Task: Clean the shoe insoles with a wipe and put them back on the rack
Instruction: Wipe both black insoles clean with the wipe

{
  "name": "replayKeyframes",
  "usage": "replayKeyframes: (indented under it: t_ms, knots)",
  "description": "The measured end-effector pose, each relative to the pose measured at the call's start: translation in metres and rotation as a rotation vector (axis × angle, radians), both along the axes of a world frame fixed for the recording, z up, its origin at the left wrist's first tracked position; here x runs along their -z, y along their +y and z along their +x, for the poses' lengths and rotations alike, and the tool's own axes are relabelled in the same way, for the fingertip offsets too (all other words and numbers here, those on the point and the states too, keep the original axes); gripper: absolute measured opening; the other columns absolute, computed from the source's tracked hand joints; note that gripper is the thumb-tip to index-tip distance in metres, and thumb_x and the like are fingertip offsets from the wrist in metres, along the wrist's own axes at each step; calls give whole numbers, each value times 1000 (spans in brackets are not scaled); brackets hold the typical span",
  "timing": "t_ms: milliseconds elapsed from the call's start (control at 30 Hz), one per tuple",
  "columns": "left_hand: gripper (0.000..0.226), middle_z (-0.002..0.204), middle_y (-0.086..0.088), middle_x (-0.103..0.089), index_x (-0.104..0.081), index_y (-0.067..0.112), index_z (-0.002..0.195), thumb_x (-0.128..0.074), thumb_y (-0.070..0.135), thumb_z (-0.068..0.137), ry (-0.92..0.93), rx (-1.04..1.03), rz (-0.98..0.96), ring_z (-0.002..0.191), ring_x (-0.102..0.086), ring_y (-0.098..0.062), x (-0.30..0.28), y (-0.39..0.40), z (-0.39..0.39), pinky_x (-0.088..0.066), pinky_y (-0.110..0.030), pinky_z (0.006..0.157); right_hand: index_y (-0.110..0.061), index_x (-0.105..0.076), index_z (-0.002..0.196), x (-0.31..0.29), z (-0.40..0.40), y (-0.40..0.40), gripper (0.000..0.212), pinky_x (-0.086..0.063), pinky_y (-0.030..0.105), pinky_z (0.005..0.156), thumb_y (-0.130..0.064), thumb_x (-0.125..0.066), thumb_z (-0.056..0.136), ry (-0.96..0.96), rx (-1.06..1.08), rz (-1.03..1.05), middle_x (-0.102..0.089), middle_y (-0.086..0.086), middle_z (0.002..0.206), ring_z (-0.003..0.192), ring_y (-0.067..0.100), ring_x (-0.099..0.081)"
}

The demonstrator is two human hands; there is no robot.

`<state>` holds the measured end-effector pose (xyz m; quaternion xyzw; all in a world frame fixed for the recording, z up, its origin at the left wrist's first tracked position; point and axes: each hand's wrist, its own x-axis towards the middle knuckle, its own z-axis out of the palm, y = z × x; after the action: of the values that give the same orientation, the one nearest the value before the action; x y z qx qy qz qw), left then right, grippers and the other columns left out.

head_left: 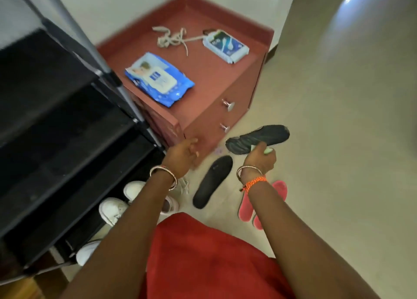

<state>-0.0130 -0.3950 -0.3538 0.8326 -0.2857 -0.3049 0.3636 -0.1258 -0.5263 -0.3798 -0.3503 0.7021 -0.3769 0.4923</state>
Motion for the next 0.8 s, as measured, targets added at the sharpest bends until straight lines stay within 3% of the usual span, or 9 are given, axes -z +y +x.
replayKeyframes:
  t_ms: [133, 200, 267, 367, 467, 567, 633, 733, 800]
  knots:
    - [22, 100, -5, -59, -60, 13, 113, -48, 24, 98, 270, -255, -177, 95, -54, -19, -46, 35, -3, -45, -24, 72, -11, -42, 64, -63, 12, 44, 20, -34, 22, 50, -14, -48, 83, -248, -57, -215, -44, -3, 59, 51, 5, -40]
    - [35, 102, -4, -62, -58, 23, 111, -37, 46, 98, 530, -359, -216, 95, -56, -23, -78, 55, -3, -48, -34, 77, -17, -43, 60, -95, 21, 71, 16, -35, 21, 54, -15, -49, 75, -412, -183, -363, -41, -6, 59, 54, 4, -39]
    - [50, 108, -6, -62, -57, 21, 119, -31, 56, 95, 764, -424, -406, 100, -57, -26, -111, 84, 0, -48, -44, 87, -24, -44, 59, -131, 30, 101, 23, -35, 24, 57, -10, -52, 75, -538, -353, -479, -40, -9, 58, 58, 8, -39]
    - [46, 121, -7, -62, -56, 17, 125, -44, 45, 90, 861, -487, -758, 103, -58, -25, -157, 135, 0, -44, -46, 93, -16, -40, 64, -183, 45, 146, 23, -34, 18, 56, -4, -52, 79, -671, -625, -553, -37, -6, 59, 56, 4, -37]
    - [51, 123, -6, -62, -54, 16, 131, -60, 29, 82, 865, -475, -1015, 105, -61, -21, -194, 194, -5, -44, -45, 97, -21, -36, 60, -222, 59, 193, 24, -32, 28, 58, -8, -50, 74, -831, -882, -519, -37, -3, 61, 63, 14, -34]
    - [69, 122, -9, -64, -54, 12, 132, -79, 20, 68, 863, -391, -1160, 106, -64, -22, -220, 246, -16, -53, -39, 91, -19, -35, 61, -249, 69, 239, 23, -31, 27, 55, -7, -51, 73, -831, -1063, -524, -36, -5, 59, 59, 10, -33]
    - [67, 130, -14, -58, -53, 11, 132, -78, 14, 71, 812, -362, -1209, 113, -61, -25, -237, 274, -28, -51, -39, 94, -18, -32, 62, -267, 71, 274, 26, -30, 28, 52, -6, -51, 76, -799, -1193, -580, -34, -10, 55, 54, 7, -31]
    - [45, 125, -12, -62, -56, 15, 128, -58, 6, 84, 682, -459, -1281, 105, -65, -24, -265, 298, -40, -53, -40, 91, -17, -35, 59, -294, 77, 312, 31, -33, 32, 51, -12, -52, 85, -483, -1349, -724, -45, -8, 51, 49, 8, -41]
    - [41, 117, -11, -66, -55, 16, 127, -46, 7, 88, 623, -551, -1341, 98, -68, -22, -281, 311, -39, -54, -40, 86, -13, -44, 59, -320, 87, 328, 29, -37, 34, 54, -23, -49, 86, -248, -1474, -789, -55, -1, 58, 59, 19, -53]
